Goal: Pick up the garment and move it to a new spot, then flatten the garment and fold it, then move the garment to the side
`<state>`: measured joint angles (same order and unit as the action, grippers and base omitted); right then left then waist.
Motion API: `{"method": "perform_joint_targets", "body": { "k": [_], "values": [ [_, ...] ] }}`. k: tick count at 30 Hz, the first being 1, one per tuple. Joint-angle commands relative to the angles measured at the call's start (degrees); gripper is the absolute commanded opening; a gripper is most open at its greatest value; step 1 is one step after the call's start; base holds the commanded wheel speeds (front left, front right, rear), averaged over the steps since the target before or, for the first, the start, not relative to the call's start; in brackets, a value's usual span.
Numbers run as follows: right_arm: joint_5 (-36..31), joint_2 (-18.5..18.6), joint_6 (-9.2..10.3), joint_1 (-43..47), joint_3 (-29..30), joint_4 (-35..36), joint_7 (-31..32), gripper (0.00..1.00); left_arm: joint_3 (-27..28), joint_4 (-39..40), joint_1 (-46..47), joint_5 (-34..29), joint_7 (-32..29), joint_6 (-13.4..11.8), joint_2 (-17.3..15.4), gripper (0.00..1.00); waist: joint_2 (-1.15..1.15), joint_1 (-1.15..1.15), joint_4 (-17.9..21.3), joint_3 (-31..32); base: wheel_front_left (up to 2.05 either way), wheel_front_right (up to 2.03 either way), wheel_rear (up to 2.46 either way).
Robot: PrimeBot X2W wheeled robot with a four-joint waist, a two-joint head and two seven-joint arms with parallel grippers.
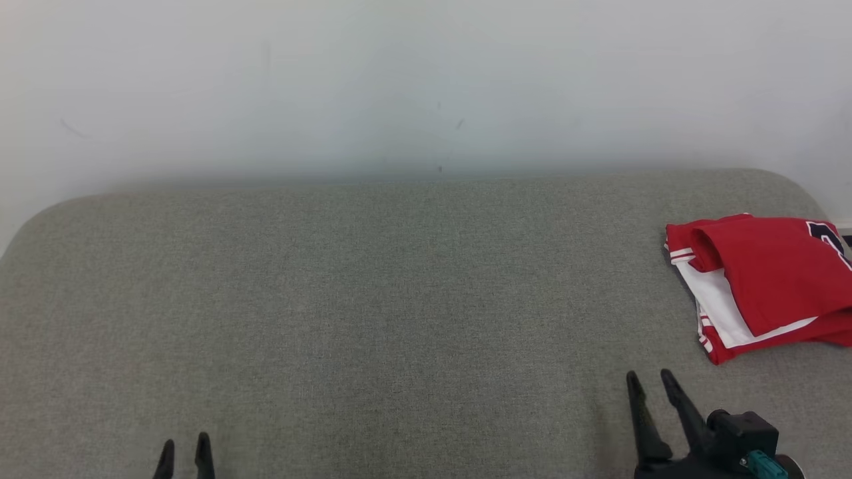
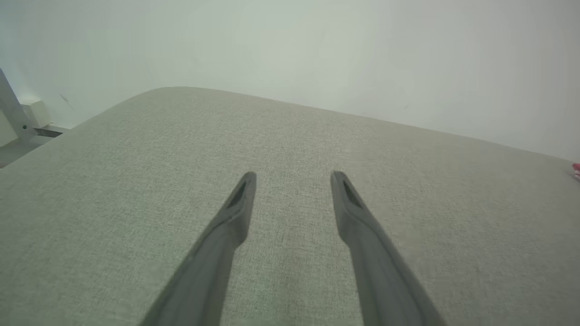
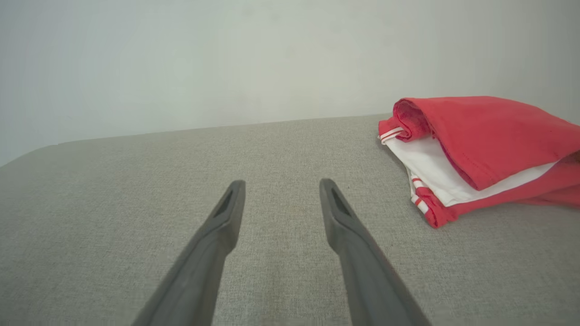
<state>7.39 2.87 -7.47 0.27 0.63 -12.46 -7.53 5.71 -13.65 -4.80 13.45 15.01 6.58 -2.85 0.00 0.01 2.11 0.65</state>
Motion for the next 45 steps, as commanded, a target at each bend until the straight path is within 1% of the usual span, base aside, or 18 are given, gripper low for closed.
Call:
{"method": "perform_joint_targets", "body": {
  "k": [1,2,5,6,26,45],
  "values": [
    [0.3,0.0,0.0,0.0,0.1,-0.7,0.1,0.0,0.1,-0.8,0.1,0.3,-0.2,0.0,0.1,0.0,0.0,0.0,0.0,0.0,0.0,0.0,0.0],
    [0.1,-0.1,0.0,0.3,0.0,-1.4,0.0,0.0,0.0,-1.3,0.0,0.2,-0.2,0.0,0.3,0.0,0.0,0.0,0.0,0.0,0.0,0.0,0.0],
    [3.2,-0.1,0.0,-0.1,0.4,-1.8,0.7,0.0,0.3,-1.8,0.7,3.0,-1.3,0.0,0.3,0.0,0.0,0.0,-0.1,0.0,0.0,0.0,0.0],
    [3.2,-0.1,0.0,-0.1,0.4,-1.8,0.7,0.0,0.3,-1.8,0.7,3.0,-1.3,0.0,0.3,0.0,0.0,0.0,-0.1,0.0,0.0,0.0,0.0],
    [24.5,0.0,-0.01,-1.5,1.6,-1.2,4.1,0.0,0.4,-0.6,2.8,22.8,-6.3,0.3,0.2,0.0,0.0,0.0,-0.4,-0.2,0.0,0.0,0.0],
    [40.6,0.0,-0.01,-2.7,2.7,-1.0,6.8,0.0,0.6,-0.1,4.8,37.8,-10.3,0.5,0.1,0.0,0.0,0.0,-0.7,-0.3,0.0,0.0,0.0]
  ]
}}
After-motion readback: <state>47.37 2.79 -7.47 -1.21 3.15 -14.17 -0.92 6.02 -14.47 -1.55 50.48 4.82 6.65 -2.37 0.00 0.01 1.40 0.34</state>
